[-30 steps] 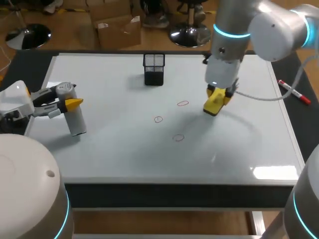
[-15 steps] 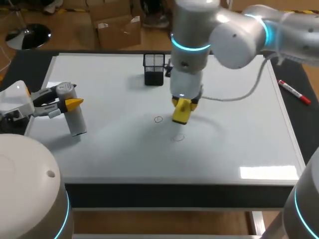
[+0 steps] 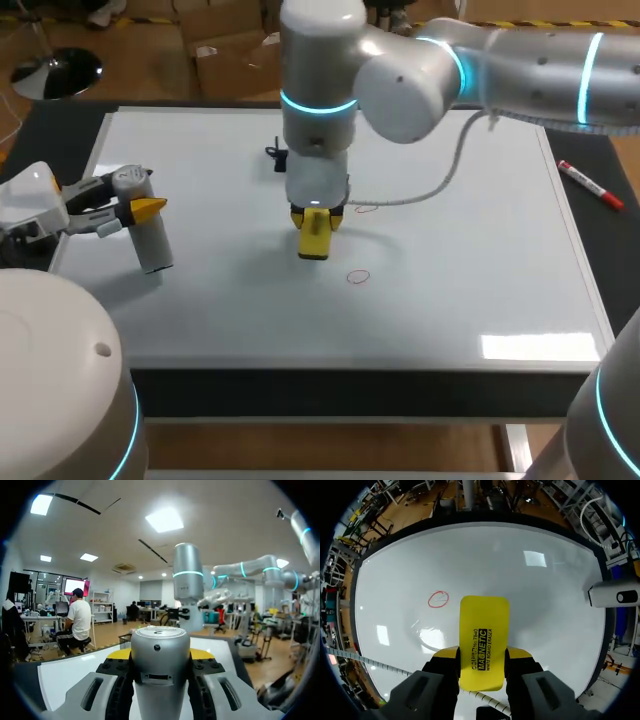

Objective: Pick up the inspection probe, press it on each red-marked spot on the whiteboard one by one, put down the probe, pick up the eraser, and wipe off all the red marks.

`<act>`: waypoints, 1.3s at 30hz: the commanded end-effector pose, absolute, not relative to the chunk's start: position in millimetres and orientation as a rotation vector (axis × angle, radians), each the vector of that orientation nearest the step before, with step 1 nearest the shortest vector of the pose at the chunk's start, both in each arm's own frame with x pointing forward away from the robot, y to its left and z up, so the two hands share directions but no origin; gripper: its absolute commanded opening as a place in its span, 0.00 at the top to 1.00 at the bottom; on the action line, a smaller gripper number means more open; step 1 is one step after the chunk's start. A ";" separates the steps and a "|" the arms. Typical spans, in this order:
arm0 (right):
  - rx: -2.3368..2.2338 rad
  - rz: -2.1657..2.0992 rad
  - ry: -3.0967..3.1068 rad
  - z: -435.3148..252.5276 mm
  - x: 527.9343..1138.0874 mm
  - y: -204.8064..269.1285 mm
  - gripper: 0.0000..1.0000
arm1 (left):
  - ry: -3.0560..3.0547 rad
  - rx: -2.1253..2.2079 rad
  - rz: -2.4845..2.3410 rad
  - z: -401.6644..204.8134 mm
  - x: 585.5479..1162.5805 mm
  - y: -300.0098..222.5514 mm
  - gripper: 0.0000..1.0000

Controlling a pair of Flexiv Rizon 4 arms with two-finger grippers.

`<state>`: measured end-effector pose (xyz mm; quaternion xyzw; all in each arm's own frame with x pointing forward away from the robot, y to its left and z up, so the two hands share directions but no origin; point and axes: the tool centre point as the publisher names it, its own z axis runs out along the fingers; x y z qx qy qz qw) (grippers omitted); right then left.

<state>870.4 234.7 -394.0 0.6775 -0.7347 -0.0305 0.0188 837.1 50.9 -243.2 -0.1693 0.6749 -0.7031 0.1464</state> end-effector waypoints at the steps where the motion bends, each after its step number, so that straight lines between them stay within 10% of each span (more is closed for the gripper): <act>1: 2.072 -0.008 -2.205 -401.1 878.1 251.4 1.00 | 1.941 -0.487 -2.024 -242.0 836.4 51.2 1.00; 39: 2.144 -0.166 -2.156 -436.0 892.7 253.3 1.00 | 1.941 -0.487 -2.024 -242.0 836.4 51.2 1.00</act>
